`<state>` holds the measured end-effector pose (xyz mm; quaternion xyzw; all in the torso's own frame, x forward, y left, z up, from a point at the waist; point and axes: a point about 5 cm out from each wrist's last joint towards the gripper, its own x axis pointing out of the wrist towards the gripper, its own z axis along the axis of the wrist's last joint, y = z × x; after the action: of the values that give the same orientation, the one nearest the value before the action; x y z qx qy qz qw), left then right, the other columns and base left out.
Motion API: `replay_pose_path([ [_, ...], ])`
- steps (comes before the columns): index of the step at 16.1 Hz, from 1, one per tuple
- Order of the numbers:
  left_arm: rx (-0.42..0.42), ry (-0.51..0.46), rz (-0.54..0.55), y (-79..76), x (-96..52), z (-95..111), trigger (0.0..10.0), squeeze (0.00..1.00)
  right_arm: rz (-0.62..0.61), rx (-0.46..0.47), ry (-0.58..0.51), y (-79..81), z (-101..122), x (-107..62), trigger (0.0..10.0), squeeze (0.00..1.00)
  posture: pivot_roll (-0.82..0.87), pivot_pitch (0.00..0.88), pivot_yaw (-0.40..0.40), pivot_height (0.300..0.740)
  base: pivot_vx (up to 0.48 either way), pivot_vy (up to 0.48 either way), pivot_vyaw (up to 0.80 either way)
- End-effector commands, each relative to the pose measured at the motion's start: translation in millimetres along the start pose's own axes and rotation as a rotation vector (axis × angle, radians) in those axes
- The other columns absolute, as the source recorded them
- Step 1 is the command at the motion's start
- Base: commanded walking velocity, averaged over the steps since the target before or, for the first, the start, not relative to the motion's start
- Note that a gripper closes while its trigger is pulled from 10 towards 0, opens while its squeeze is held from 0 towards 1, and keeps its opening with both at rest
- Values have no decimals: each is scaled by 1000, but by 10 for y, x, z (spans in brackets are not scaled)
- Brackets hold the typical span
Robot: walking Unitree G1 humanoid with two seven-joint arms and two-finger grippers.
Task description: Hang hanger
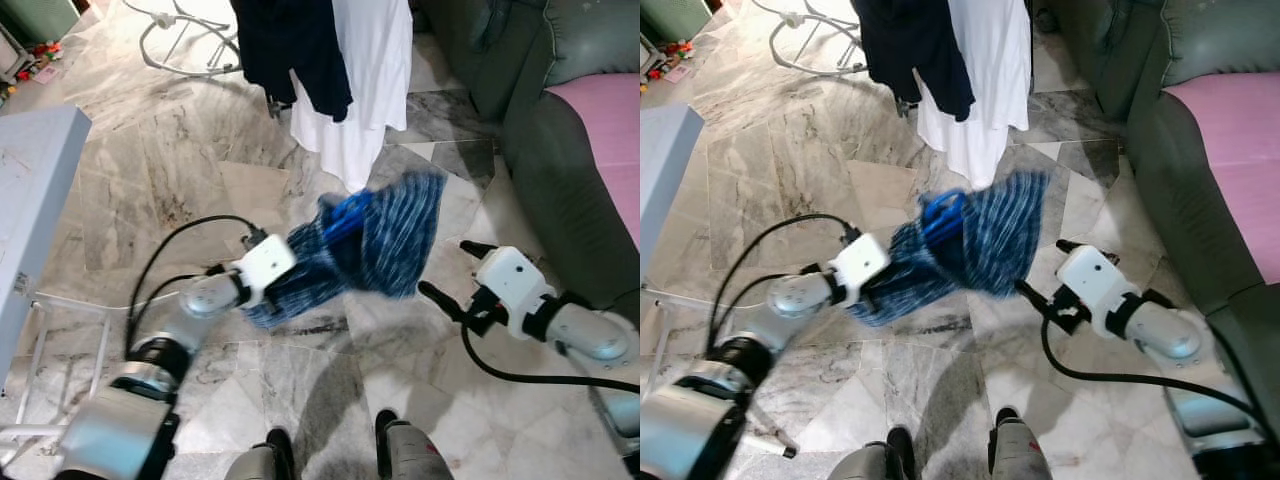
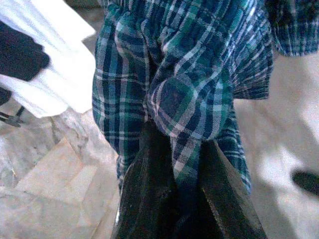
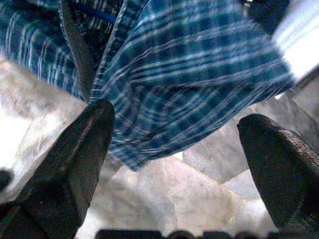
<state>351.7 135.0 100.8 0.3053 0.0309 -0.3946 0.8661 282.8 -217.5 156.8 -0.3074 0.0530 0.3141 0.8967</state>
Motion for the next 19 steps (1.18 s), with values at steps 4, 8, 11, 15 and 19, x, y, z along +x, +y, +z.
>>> replay_pose_path([
  [4, 124, 43, -152, -53, -143, -122, 0, 0, 96, -170, -18, -172, 193, 36, 10000, 0, -343, 286, 131, 740, 0, 0, 0],
  [8, 219, -68, -265, -120, -121, 34, 0, 0, 260, -209, -15, -158, 233, 150, 10000, 0, -332, 284, 127, 740, 0, 0, 0],
  [11, 240, -122, -281, -137, -82, 130, 0, 0, 399, -205, 18, -63, 173, 189, 10000, 1000, -323, 284, 121, 740, 0, 0, 0],
  [15, 246, -206, -318, -180, -63, 237, 0, 0, 462, -199, 49, -43, 43, 294, 0, 624, -312, 286, 122, 740, 0, 0, 0],
  [19, 273, -216, -356, -227, -70, 238, 0, 0, 480, -208, 44, -45, 32, 333, 0, 0, -311, 285, 124, 740, 0, 0, 0],
])
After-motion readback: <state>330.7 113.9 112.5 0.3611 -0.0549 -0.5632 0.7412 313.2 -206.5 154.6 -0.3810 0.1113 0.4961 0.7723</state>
